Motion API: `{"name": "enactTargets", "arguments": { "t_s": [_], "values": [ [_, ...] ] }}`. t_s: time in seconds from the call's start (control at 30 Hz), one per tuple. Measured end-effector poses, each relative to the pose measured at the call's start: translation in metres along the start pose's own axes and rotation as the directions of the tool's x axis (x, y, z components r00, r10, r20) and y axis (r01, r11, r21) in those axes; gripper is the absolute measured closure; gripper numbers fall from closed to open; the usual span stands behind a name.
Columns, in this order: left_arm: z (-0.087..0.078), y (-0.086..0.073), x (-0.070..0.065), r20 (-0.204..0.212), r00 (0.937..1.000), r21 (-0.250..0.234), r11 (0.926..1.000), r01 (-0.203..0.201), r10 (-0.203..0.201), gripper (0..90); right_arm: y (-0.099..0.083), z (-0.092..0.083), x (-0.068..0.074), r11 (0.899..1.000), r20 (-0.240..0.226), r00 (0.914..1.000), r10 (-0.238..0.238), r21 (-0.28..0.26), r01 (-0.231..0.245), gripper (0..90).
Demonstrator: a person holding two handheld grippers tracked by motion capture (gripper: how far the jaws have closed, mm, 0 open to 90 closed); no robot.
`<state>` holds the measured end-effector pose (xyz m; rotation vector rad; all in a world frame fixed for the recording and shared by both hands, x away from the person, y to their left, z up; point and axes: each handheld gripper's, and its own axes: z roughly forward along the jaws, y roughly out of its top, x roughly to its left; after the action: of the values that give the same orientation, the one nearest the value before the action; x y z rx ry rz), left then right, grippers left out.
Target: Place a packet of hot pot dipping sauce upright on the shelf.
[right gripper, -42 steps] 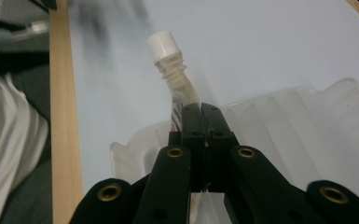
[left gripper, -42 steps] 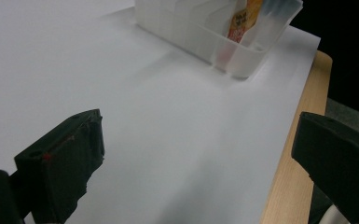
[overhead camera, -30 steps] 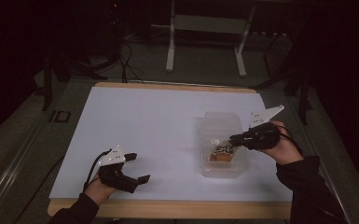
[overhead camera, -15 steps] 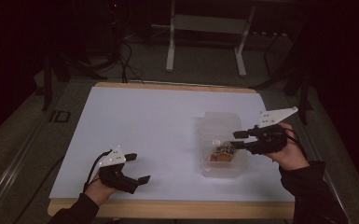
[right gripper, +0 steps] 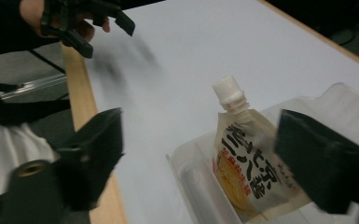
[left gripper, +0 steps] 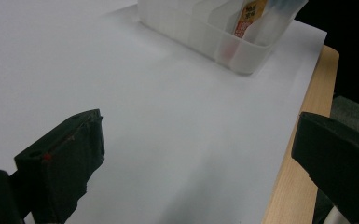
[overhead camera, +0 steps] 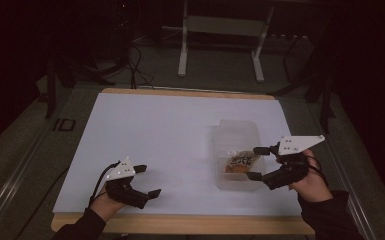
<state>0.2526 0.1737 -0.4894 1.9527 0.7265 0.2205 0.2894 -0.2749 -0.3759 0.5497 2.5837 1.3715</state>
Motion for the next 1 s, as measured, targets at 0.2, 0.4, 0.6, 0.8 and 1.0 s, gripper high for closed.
{"name": "enactTargets", "arguments": {
  "t_s": [0.2,0.4,0.6,0.8,1.0],
  "values": [
    [-0.003,-0.001,0.0,-0.003,1.0,-0.002,1.0,-0.004,0.004,2.4,-0.007,0.0,0.015,0.999,0.031,0.9995,0.006,-0.039,-0.005,13.9],
    [-0.004,-0.001,0.001,-0.001,1.0,-0.01,0.9999,0.0,0.0,2.4,-0.016,0.003,0.028,0.998,0.032,0.9995,0.003,-0.063,-0.001,14.0],
    [-0.004,-0.001,-0.001,0.0,0.9999,-0.009,0.9999,-0.012,0.012,2.4,-0.03,0.009,0.039,0.995,0.058,0.9975,0.041,-0.091,-0.035,14.1],
    [-0.005,-0.001,0.0,0.0,1.0,-0.013,0.9999,-0.009,0.009,2.4,-0.042,0.012,0.047,0.99,0.045,0.9961,0.076,-0.12,-0.07,14.6],
    [-0.004,-0.001,-0.001,0.001,1.0,-0.011,0.9999,-0.009,0.009,2.4,-0.053,0.021,0.052,0.993,0.064,0.9937,0.091,-0.083,-0.086,14.5]
  ]
}}
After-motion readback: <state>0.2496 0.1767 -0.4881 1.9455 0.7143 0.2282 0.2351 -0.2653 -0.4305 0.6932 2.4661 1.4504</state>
